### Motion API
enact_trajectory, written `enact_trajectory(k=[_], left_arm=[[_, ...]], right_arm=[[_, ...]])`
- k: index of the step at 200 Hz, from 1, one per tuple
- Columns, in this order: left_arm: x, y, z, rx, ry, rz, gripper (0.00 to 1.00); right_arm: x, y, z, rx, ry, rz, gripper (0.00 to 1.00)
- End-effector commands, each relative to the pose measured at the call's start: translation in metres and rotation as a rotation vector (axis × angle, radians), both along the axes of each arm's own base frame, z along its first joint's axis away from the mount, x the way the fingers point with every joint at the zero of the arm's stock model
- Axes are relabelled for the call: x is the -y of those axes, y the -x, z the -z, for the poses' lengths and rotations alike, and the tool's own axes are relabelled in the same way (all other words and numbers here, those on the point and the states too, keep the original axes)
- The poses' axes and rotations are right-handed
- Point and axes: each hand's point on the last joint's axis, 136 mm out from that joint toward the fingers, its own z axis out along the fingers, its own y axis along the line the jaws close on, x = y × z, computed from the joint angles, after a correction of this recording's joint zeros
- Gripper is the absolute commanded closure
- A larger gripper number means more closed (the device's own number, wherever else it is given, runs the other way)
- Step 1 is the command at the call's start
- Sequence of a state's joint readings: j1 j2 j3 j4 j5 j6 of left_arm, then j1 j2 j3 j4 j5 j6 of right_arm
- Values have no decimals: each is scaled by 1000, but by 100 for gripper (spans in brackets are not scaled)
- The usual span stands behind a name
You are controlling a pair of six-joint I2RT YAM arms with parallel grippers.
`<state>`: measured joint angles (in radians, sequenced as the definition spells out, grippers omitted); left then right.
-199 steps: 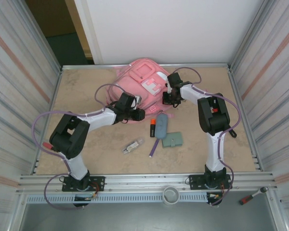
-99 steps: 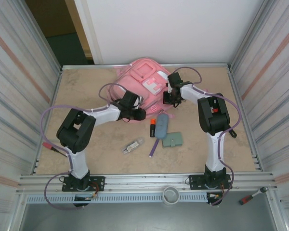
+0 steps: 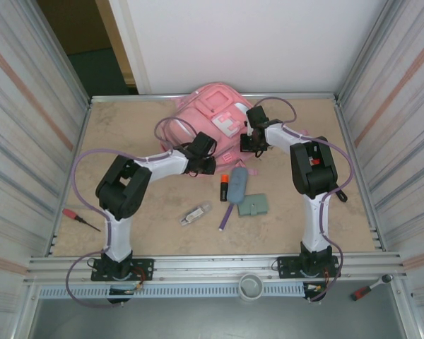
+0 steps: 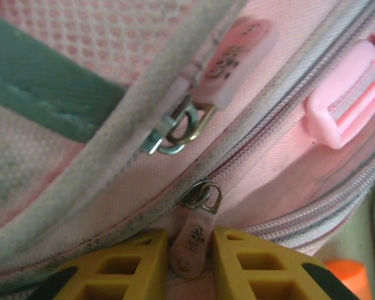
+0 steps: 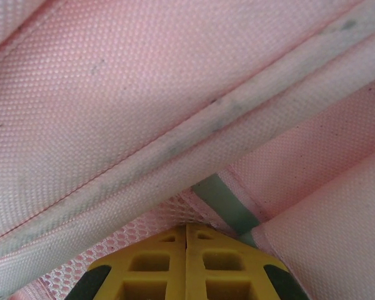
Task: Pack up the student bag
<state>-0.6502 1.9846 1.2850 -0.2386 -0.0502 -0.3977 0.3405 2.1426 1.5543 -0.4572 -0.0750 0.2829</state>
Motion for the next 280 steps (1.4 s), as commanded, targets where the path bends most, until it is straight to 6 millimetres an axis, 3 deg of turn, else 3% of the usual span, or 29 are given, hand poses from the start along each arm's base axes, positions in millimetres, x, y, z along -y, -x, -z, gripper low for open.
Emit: enact_trajectory(k=[1, 32, 115, 159, 253, 280], left_arm=[[-19, 4, 44, -57, -110, -51, 82], [-15, 1, 40, -37, -101, -33, 100], [-39, 4, -9, 65, 38, 7, 100], [-59, 11, -6, 52, 7, -14, 100], [-113, 28, -15, 29, 2, -84, 100], [-104, 34, -33, 34, 115, -41, 100]], right_arm=[[6, 40, 45, -179, 75, -36, 98], [11, 43, 47, -184, 92, -30, 98], [28, 40, 48, -200, 104, 40, 100], [45, 41, 55, -228, 159, 89, 100], [46, 40, 56, -242, 158, 114, 100], [45, 38, 53, -231, 150, 112, 100]])
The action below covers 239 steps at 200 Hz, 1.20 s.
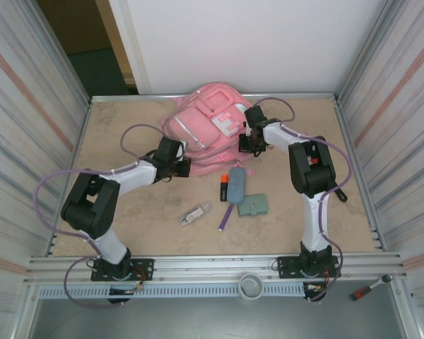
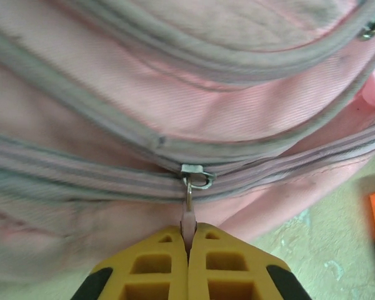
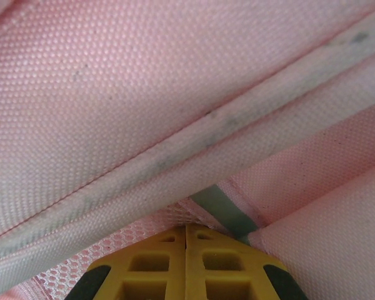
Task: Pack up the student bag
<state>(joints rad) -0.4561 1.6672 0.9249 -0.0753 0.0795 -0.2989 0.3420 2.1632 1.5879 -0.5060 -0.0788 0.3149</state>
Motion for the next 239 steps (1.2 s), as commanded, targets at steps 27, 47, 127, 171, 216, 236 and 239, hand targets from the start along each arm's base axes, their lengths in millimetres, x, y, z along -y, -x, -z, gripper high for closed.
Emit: enact_trajectory(k=[27, 47, 127, 171, 216, 236, 239], left_arm=[[18, 28, -31, -33, 188, 134, 100], [29, 31, -41, -26, 273, 168, 100], [37, 33, -50, -2, 337, 197, 100], [51, 44, -52, 5, 308, 229, 100], [63, 54, -50, 2, 287, 237, 100], [61, 50, -46, 3, 270, 222, 100], [61, 50, -45, 4, 268, 221, 100]], right_arm=[[15, 26, 14, -74, -12, 2, 92], [-8, 20, -33, 62, -110, -74, 80], [-98, 68, -87, 133, -332, -183, 64], [-144, 76, -93, 152, -389, -213, 63], [-113, 73, -72, 116, -292, -122, 64], [-97, 76, -82, 135, -277, -64, 58], [-94, 76, -83, 135, -269, -51, 58]])
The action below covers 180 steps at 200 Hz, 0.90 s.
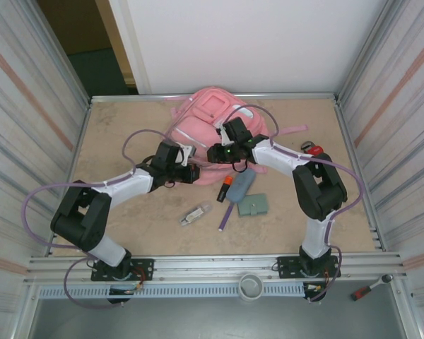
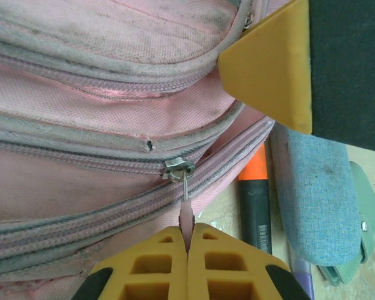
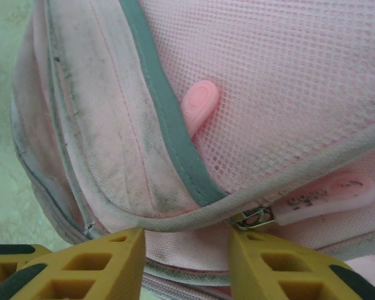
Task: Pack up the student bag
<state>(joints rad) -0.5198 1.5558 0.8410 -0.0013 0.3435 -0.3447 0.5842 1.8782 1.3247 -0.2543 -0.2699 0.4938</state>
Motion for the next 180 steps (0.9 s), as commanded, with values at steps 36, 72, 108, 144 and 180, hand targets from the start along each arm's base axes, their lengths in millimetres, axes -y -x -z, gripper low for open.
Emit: enact_trajectory(k=[36, 72, 108, 144, 180], left_arm=[[8, -1, -15, 39, 9, 15, 100], [10, -2, -19, 44, 13, 21, 100], [12, -4, -19, 51, 13, 29, 100], [14, -2, -22, 59, 17, 40, 100], [16, 0, -26, 67, 16, 54, 100]], right_arm=[[62, -11, 6, -49, 23, 300, 47], [55, -21, 13, -116, -106, 345, 45], [25, -20, 21, -204, -232, 301, 46], [23, -20, 38, -244, -241, 341, 52], [30, -33, 34, -199, -261, 390, 79]])
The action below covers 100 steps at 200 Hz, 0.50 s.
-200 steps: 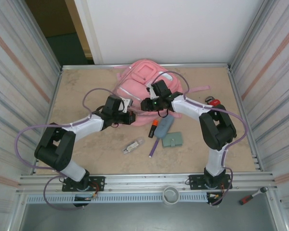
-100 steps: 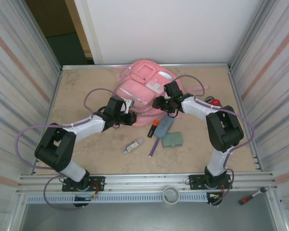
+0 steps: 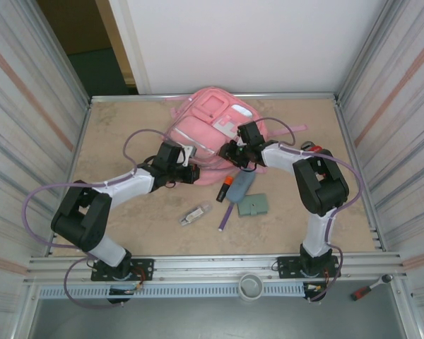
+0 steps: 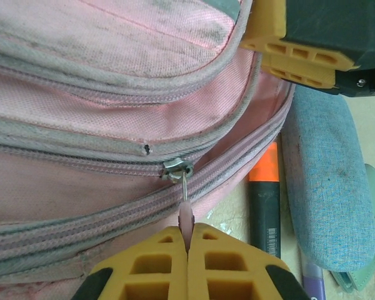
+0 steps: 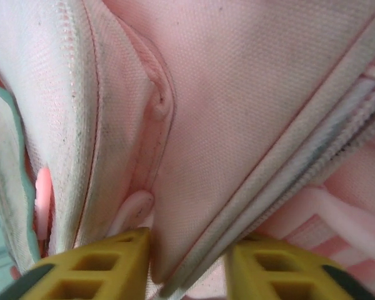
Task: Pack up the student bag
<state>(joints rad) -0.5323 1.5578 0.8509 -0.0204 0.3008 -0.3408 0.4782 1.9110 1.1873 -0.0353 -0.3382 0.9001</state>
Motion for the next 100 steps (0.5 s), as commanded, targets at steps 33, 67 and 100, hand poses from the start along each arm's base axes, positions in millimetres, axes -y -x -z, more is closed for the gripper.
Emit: enact_trajectory(k=[33, 67, 100], left_arm=[[7, 1, -28, 77, -11, 50, 100], [-22, -5, -33, 123, -131, -29, 100], [-48, -10, -35, 115, -148, -96, 100]], right_arm=[[10, -17, -11, 52, -38, 77, 100], [40, -26, -27, 72, -31, 83, 100], [59, -35, -33, 46, -43, -4, 100]])
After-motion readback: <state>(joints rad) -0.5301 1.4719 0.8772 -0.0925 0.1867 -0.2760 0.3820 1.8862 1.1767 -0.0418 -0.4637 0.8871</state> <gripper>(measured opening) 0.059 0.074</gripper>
